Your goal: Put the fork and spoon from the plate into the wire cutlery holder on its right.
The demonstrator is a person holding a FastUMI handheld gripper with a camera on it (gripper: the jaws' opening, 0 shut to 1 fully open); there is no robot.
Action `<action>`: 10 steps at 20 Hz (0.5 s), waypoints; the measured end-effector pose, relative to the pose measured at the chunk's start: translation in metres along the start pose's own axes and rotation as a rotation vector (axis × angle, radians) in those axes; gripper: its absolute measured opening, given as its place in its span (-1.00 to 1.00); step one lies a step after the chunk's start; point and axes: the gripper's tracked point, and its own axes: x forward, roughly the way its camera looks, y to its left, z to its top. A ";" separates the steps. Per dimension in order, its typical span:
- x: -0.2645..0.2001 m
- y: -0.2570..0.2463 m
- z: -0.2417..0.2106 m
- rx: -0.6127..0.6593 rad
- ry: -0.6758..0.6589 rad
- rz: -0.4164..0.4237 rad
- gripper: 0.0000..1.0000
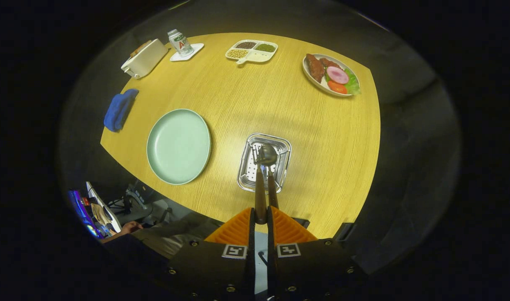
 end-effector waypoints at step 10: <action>-0.119 0.039 0.047 0.099 -0.603 -0.005 -0.31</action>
